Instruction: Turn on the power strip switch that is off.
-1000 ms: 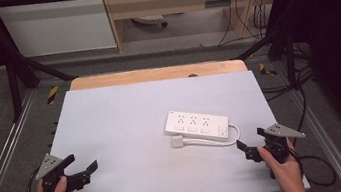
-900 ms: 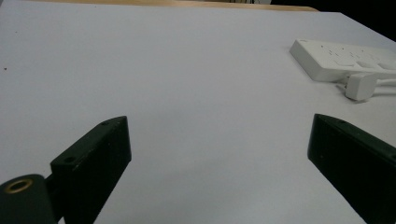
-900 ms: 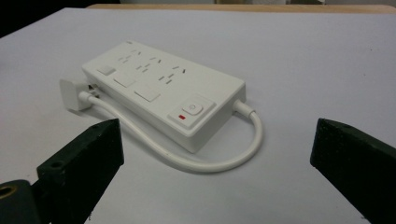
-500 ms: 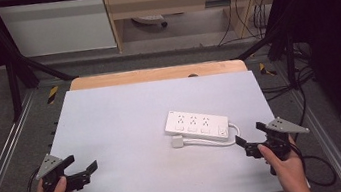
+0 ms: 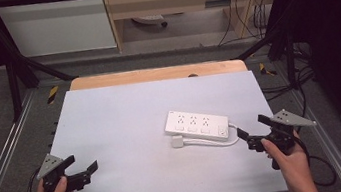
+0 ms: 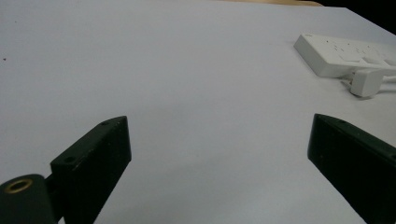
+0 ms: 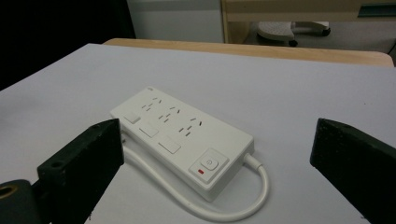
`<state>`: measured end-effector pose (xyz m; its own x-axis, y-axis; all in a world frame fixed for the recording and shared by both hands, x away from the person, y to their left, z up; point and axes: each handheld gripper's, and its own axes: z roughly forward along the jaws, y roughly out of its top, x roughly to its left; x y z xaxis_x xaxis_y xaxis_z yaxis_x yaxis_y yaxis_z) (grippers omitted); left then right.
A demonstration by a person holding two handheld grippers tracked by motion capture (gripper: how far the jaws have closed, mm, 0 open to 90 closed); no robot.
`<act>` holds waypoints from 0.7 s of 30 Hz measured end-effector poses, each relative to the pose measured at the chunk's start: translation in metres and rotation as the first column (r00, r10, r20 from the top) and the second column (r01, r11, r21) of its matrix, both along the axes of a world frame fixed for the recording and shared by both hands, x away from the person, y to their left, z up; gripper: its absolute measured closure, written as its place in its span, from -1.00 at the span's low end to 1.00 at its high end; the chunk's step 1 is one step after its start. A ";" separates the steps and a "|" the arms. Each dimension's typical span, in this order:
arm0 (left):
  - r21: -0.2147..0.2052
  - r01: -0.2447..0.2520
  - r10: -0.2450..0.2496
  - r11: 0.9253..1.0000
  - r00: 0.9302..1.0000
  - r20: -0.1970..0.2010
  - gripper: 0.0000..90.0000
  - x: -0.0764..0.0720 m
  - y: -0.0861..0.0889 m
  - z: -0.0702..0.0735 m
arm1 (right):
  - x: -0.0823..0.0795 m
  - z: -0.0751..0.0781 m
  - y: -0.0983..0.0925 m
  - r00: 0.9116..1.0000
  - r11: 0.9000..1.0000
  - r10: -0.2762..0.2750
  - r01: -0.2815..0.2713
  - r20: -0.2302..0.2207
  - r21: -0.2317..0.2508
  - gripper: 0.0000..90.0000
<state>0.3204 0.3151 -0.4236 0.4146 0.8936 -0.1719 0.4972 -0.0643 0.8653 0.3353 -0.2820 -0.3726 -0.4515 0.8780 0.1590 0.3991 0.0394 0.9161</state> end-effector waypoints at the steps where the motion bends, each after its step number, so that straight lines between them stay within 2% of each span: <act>1: -0.001 0.000 0.000 1.000 1.000 0.000 -0.87 0.000 0.000 0.000 | 0.001 0.002 0.000 1.000 1.000 0.001 -0.001 0.005 -0.003 -0.93; 9: 0.003 -0.001 0.001 1.000 1.000 -0.003 -0.87 0.000 -0.001 -0.001 | 0.008 0.016 0.004 1.000 1.000 0.005 -0.005 0.022 0.005 -0.93; 21: 0.015 0.007 -0.007 1.000 1.000 0.000 -0.87 0.000 -0.001 -0.001 | 0.021 0.029 0.015 0.999 0.999 0.035 -0.034 0.036 -0.026 -0.94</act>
<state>0.3205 0.3136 -0.4246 0.4206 0.8933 -0.1588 0.4968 -0.0803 0.8641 0.3561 -0.2667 -0.3431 -0.4865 0.8655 0.1198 0.3636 0.0759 0.9285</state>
